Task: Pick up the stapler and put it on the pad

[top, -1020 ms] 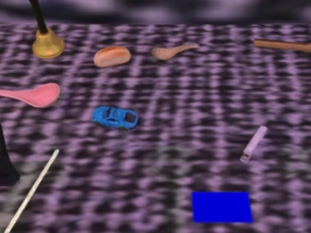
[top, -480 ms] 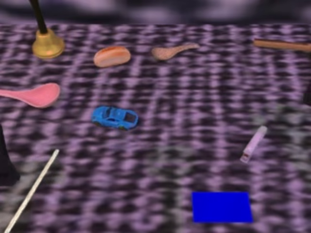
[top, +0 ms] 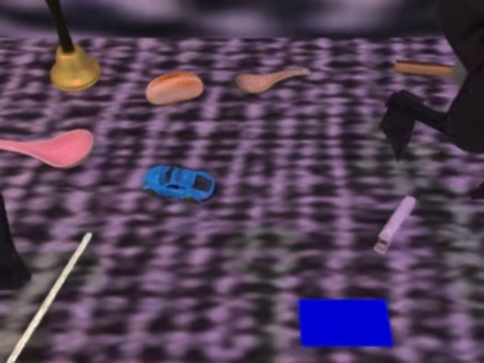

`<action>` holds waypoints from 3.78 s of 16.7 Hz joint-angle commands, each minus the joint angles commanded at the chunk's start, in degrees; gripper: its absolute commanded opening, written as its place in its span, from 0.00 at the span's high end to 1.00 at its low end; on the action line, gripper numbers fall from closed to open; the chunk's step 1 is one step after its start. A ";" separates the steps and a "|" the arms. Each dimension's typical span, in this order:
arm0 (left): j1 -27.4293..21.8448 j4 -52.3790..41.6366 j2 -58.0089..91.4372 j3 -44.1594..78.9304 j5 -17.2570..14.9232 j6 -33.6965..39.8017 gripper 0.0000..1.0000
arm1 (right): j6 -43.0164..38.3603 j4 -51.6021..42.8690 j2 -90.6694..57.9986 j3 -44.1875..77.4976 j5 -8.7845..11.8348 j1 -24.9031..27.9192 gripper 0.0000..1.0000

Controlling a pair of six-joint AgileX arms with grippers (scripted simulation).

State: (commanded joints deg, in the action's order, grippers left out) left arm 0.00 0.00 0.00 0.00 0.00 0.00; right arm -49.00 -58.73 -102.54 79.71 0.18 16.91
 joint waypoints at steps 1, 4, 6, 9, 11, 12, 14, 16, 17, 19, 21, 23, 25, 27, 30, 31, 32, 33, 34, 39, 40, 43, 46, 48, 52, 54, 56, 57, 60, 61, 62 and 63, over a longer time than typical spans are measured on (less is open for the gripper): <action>0.00 0.00 0.00 0.00 0.00 0.00 0.00 | -1.64 -1.82 -3.27 2.76 0.02 0.56 0.00; 0.00 0.00 0.00 0.00 0.00 0.00 0.00 | -5.15 -5.62 -9.94 8.82 0.03 1.73 0.00; 0.00 0.00 0.00 0.00 0.00 0.00 0.00 | -6.12 -6.64 -11.85 10.51 0.03 2.05 0.00; 0.00 0.00 0.00 0.00 0.00 0.00 0.00 | -6.17 -6.69 -11.96 10.60 0.03 2.07 0.00; 0.00 0.00 0.00 0.00 0.00 0.00 0.00 | -6.10 -6.56 -11.81 10.44 0.04 1.76 0.00; 0.00 0.00 0.00 0.00 0.00 0.00 0.00 | -6.08 -6.38 -11.89 10.31 0.04 1.78 0.00; 0.00 0.00 0.00 0.00 0.00 0.00 0.00 | -6.03 -4.30 -12.77 8.83 0.03 1.90 0.00; 0.00 0.00 0.00 0.00 0.00 0.00 0.00 | -6.09 0.03 -14.41 6.28 0.01 2.00 0.00; 0.00 0.00 0.00 0.00 0.00 0.00 0.00 | -6.16 2.80 -15.43 4.75 0.01 2.05 0.00; 0.00 0.00 0.00 0.00 0.00 0.00 0.00 | -6.29 8.31 -17.48 1.65 -0.01 2.13 0.00; 0.00 0.00 0.00 0.00 0.00 0.00 0.00 | -6.41 12.09 -19.12 -0.73 -0.02 2.22 0.00; 0.00 0.00 0.00 0.00 0.00 0.00 0.00 | -6.47 13.43 -19.79 -1.68 -0.03 2.26 0.00; 0.00 0.00 0.00 0.00 0.00 0.00 0.00 | -6.47 13.43 -19.79 -1.68 -0.03 2.26 0.00; 0.00 0.00 0.00 0.00 0.00 0.00 0.00 | -6.47 13.43 -19.79 -1.68 -0.03 2.26 0.08; 0.00 0.00 0.00 0.00 0.00 0.00 0.00 | -6.47 13.43 -19.79 -1.68 -0.03 2.26 0.30; 0.00 0.00 0.00 0.00 0.00 0.00 0.00 | -6.47 13.43 -19.79 -1.68 -0.03 2.26 0.38; 0.00 0.00 0.00 0.00 0.00 0.00 0.00 | -6.47 13.43 -19.79 -1.68 -0.03 2.26 0.45; 0.00 0.00 0.00 0.00 0.00 0.00 0.00 | -6.47 13.43 -19.79 -1.68 -0.03 2.26 0.53; 0.00 0.00 0.00 0.00 0.00 0.00 0.00 | -6.47 13.43 -19.79 -1.68 -0.03 2.26 0.60; 0.00 0.00 0.00 0.00 0.00 0.00 0.00 | -6.47 13.43 -19.79 -1.68 -0.03 2.26 0.98; 0.00 0.00 0.00 0.00 0.00 0.00 0.00 | -6.47 13.43 -19.79 -1.68 -0.03 2.26 1.00; 0.00 0.00 0.00 0.00 0.00 0.00 0.00 | -6.47 13.43 -19.79 -1.68 -0.03 2.26 1.00; 0.00 0.00 0.00 0.00 0.00 0.00 0.00 | -6.47 13.43 -19.79 -1.68 -0.03 2.26 1.00; 0.00 0.00 0.00 0.00 0.00 0.00 0.00 | -6.52 13.44 -19.71 -1.68 -0.03 2.13 1.00; 0.00 0.00 0.00 0.00 0.00 0.00 0.00 | -6.68 9.17 -18.33 1.35 0.00 2.22 1.00; 0.00 0.00 0.00 0.00 0.00 0.00 0.00 | -6.69 4.00 -16.62 4.17 0.01 2.26 1.00; 0.00 0.00 0.00 0.00 0.00 0.00 0.00 | -6.56 -1.50 -14.71 7.09 0.03 2.38 1.00; 0.00 0.00 0.00 0.00 0.00 0.00 0.00 | -6.48 -3.70 -13.76 8.44 0.03 2.44 1.00; 0.00 0.00 0.00 0.00 0.00 0.00 0.00 | -6.22 -6.68 -11.87 10.60 0.04 2.51 1.00; 0.00 0.00 0.00 0.00 0.00 0.00 0.00 | -6.22 -6.68 -11.87 10.60 0.04 2.51 1.00; 0.00 0.00 0.00 0.00 0.00 0.00 0.00 | -6.22 -6.68 -11.87 10.60 0.04 2.51 1.00; 0.00 0.00 0.00 0.00 0.00 0.00 0.00 | -6.30 -6.51 -12.07 10.47 0.05 2.25 1.00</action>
State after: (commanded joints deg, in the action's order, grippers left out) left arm 0.00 0.00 0.00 0.00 0.00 0.00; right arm -55.30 -65.24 -114.61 90.18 0.23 19.17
